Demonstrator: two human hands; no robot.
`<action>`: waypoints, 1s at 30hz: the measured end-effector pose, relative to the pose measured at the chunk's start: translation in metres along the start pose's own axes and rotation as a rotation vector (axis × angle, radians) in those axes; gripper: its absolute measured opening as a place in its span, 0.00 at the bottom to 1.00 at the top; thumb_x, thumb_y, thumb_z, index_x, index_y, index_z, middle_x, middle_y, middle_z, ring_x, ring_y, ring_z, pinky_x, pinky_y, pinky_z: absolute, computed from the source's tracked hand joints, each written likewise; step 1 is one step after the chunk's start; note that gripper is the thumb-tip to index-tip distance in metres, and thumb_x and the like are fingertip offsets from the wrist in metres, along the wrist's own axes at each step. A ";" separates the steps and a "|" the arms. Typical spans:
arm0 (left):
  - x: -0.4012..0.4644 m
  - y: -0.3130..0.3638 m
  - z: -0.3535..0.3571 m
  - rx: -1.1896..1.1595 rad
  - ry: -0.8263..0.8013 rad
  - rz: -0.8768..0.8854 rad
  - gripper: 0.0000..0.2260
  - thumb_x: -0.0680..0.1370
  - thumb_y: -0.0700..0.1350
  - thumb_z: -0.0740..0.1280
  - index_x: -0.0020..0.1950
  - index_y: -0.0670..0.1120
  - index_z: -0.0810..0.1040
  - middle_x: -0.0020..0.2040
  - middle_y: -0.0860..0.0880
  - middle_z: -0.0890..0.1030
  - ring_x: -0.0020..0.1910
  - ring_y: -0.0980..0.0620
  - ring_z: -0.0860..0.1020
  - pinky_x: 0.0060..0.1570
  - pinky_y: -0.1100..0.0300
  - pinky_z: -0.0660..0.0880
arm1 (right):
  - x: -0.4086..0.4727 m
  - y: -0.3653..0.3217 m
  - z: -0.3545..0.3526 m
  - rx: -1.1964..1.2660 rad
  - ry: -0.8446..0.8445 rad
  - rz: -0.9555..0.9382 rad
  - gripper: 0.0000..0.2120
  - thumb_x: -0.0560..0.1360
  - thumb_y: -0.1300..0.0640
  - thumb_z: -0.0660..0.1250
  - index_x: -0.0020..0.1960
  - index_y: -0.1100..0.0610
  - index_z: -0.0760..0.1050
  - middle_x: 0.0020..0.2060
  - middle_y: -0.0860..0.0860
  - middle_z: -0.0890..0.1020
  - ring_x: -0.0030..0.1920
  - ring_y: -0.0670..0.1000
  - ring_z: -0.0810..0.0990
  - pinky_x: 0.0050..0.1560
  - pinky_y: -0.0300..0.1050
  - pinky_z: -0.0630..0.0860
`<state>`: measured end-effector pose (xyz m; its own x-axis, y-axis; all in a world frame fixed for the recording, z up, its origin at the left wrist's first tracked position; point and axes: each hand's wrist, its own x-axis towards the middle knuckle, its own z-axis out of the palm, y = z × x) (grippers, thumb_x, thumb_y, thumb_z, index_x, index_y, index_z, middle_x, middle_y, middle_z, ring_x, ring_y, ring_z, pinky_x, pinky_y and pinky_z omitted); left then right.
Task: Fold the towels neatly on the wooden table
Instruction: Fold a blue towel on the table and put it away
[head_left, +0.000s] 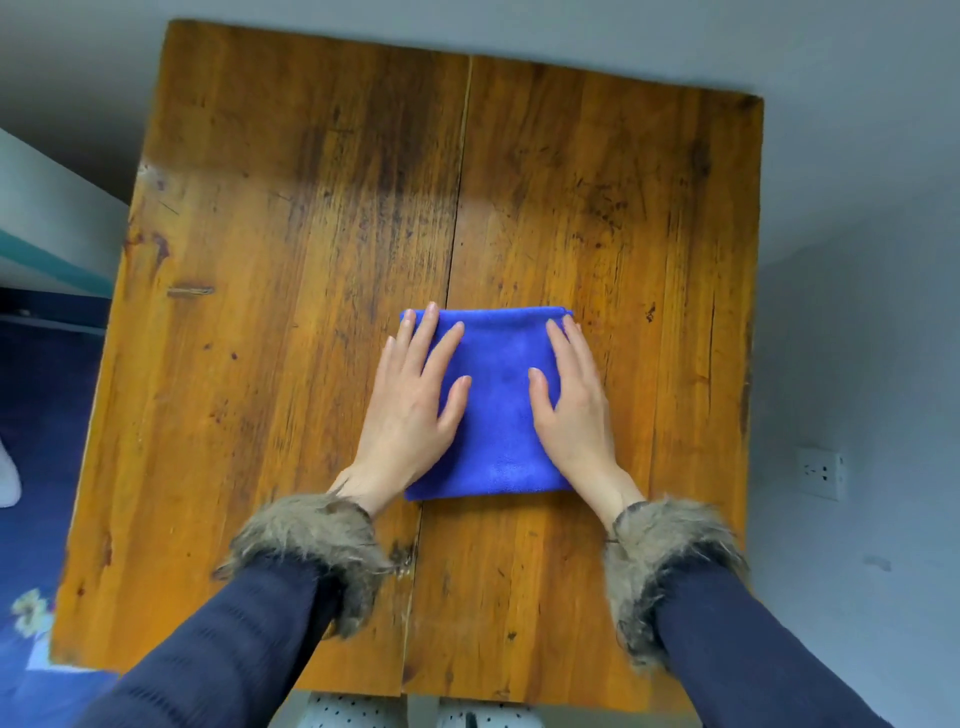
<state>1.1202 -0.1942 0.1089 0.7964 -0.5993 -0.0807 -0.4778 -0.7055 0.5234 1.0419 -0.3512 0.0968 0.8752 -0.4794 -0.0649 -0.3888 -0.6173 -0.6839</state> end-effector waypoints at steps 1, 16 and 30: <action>-0.003 -0.003 -0.006 -0.067 0.071 -0.046 0.22 0.78 0.49 0.55 0.71 0.42 0.66 0.73 0.42 0.64 0.73 0.43 0.59 0.71 0.54 0.56 | -0.002 -0.001 -0.006 0.050 0.077 0.058 0.20 0.77 0.58 0.59 0.68 0.61 0.68 0.67 0.57 0.70 0.67 0.49 0.67 0.67 0.32 0.57; 0.000 -0.026 -0.013 -0.615 -0.136 -0.750 0.06 0.75 0.46 0.69 0.46 0.44 0.79 0.39 0.49 0.79 0.40 0.53 0.75 0.44 0.58 0.70 | 0.017 0.007 -0.028 0.240 -0.270 0.709 0.15 0.75 0.49 0.66 0.35 0.59 0.75 0.35 0.54 0.78 0.32 0.50 0.74 0.36 0.43 0.67; -0.053 -0.019 -0.044 -1.156 -0.011 -0.854 0.03 0.78 0.41 0.64 0.47 0.45 0.77 0.38 0.53 0.83 0.37 0.57 0.79 0.39 0.61 0.74 | 0.006 -0.036 -0.048 0.569 -0.533 0.625 0.05 0.77 0.57 0.64 0.49 0.59 0.74 0.44 0.52 0.81 0.41 0.47 0.79 0.39 0.39 0.75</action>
<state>1.1037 -0.1325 0.1403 0.6752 -0.1631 -0.7194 0.7037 -0.1501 0.6945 1.0469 -0.3620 0.1559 0.6295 -0.1879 -0.7540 -0.7498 0.1079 -0.6529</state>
